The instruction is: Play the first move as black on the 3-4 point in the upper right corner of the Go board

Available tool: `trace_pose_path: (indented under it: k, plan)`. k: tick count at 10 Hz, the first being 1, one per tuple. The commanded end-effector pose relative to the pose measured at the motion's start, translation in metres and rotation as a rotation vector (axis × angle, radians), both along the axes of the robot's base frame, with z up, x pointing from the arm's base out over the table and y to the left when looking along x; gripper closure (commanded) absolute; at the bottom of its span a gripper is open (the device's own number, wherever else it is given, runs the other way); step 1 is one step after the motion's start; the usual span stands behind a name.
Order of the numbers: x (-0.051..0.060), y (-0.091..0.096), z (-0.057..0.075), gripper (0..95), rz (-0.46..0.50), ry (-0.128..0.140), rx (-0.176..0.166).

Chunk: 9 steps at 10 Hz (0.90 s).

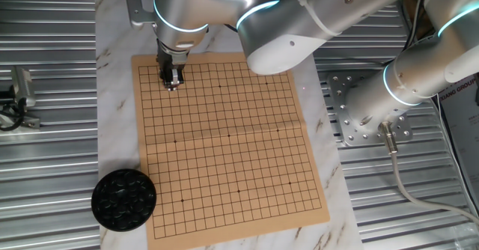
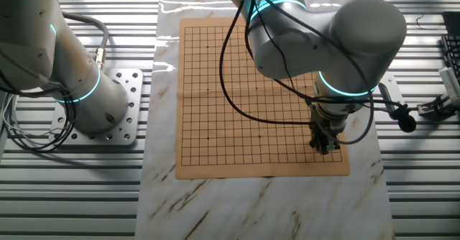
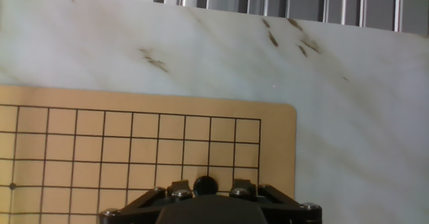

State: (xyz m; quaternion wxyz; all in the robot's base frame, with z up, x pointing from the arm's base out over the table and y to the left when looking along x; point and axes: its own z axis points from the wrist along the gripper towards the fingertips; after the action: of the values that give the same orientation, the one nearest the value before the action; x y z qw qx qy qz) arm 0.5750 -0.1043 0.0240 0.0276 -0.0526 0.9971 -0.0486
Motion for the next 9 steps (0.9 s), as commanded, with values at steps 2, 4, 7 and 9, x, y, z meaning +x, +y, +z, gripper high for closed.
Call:
trace_pose_path:
  k: [2, 4, 7, 9]
  plan:
    - [0.001, 0.004, 0.0, 57.0, -0.005, 0.002, -0.001]
    - [0.002, 0.005, 0.001, 57.0, -0.019, 0.004, 0.034]
    - [0.005, 0.013, 0.009, 76.0, -0.055, 0.025, 0.063]
    - [0.013, 0.022, 0.017, 76.0, -0.083, 0.029, 0.1]
